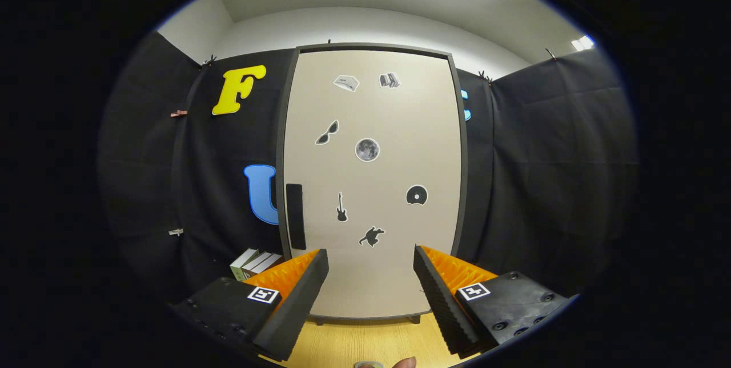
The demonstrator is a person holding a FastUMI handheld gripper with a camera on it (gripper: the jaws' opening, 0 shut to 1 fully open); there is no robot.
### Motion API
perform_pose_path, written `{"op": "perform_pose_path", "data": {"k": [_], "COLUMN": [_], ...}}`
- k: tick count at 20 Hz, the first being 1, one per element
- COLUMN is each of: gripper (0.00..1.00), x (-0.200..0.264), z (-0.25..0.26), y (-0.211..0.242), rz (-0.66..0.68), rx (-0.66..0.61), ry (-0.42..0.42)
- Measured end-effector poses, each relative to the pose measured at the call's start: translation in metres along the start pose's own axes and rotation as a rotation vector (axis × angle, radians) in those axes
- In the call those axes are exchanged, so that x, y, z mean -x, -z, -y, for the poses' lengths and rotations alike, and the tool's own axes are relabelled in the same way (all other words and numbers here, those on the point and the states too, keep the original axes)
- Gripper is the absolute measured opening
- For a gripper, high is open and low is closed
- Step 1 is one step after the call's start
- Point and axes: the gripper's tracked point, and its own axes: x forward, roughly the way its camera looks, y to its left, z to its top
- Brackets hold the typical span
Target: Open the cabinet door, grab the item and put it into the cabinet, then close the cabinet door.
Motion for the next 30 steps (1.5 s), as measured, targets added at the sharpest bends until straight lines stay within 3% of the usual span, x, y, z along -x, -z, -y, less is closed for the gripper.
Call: {"op": "perform_pose_path", "data": {"k": [5, 15, 22, 26, 29, 30], "gripper": [0.97, 0.97, 0.97, 0.74, 0.42, 0.42], "x": [-0.021, -0.123, -0.178, -0.190, -0.186, -0.179], "z": [-0.024, -0.104, -0.134, -0.131, -0.135, -0.132], "y": [-0.008, 0.010, 0.022, 0.017, 0.021, 0.019], "rz": [0.020, 0.003, 0.005, 0.036, 0.032, 0.025], "rx": [0.001, -0.001, 0.031, 0.056, 0.028, -0.001], "ry": [-0.035, -0.123, -0.093, -0.031, -0.039, -0.043]}}
